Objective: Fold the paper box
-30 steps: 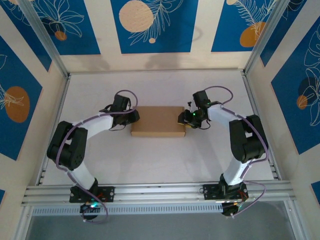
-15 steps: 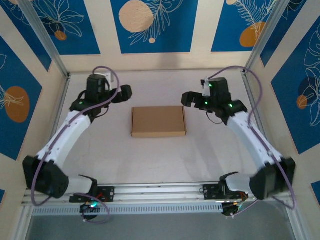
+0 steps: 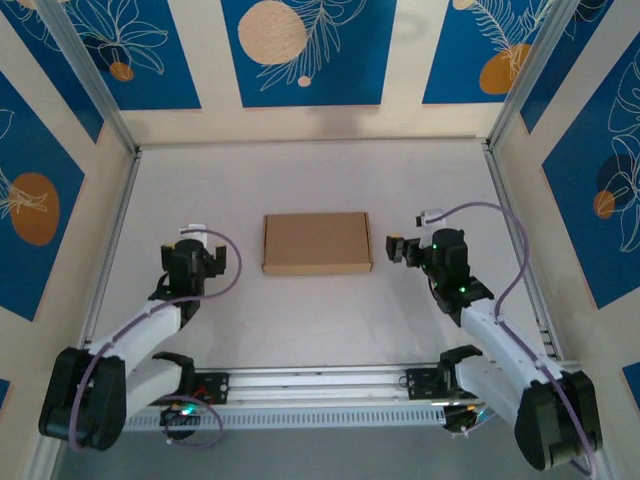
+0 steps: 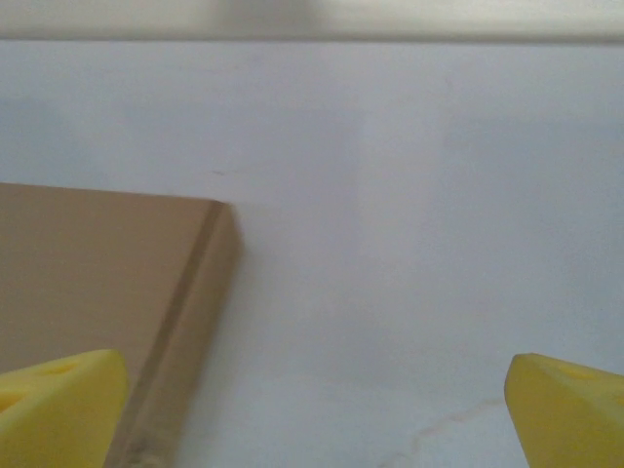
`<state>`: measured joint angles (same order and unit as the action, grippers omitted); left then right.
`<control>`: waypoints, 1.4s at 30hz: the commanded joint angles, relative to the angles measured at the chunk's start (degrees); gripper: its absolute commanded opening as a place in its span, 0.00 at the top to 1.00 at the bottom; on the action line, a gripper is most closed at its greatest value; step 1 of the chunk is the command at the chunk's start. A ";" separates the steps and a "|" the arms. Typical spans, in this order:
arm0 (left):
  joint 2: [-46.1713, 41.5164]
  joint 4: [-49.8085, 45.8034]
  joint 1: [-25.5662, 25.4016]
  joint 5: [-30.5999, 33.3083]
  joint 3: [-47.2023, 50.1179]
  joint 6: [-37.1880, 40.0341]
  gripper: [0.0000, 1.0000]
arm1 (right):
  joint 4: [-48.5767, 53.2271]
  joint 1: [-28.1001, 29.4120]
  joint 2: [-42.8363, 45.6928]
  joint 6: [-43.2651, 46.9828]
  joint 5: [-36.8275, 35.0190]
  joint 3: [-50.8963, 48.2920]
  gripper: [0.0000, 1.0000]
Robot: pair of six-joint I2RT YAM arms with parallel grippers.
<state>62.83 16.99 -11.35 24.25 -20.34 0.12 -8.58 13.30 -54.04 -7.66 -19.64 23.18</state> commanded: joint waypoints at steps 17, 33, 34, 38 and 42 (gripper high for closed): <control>26.96 36.57 6.39 -19.69 -1.32 3.38 0.00 | -40.27 -12.89 -33.38 4.07 18.88 -0.55 0.01; 26.60 36.00 7.49 -21.61 -1.35 2.72 0.00 | -37.76 -13.64 -33.24 2.36 16.98 0.75 0.01; 26.56 35.88 7.49 -21.61 -1.32 2.78 0.00 | -37.70 -13.65 -33.30 2.30 17.09 0.81 0.01; 26.56 35.95 7.49 -21.61 -1.37 2.78 0.00 | -37.74 -13.65 -33.24 2.35 17.09 0.73 0.01; 26.56 35.85 7.49 -21.56 -1.33 2.78 0.00 | -37.73 -13.65 -33.25 2.30 17.09 0.80 0.01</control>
<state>89.84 51.81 -4.62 4.03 -22.17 3.38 -46.61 -0.12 -87.96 -6.37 -3.38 24.23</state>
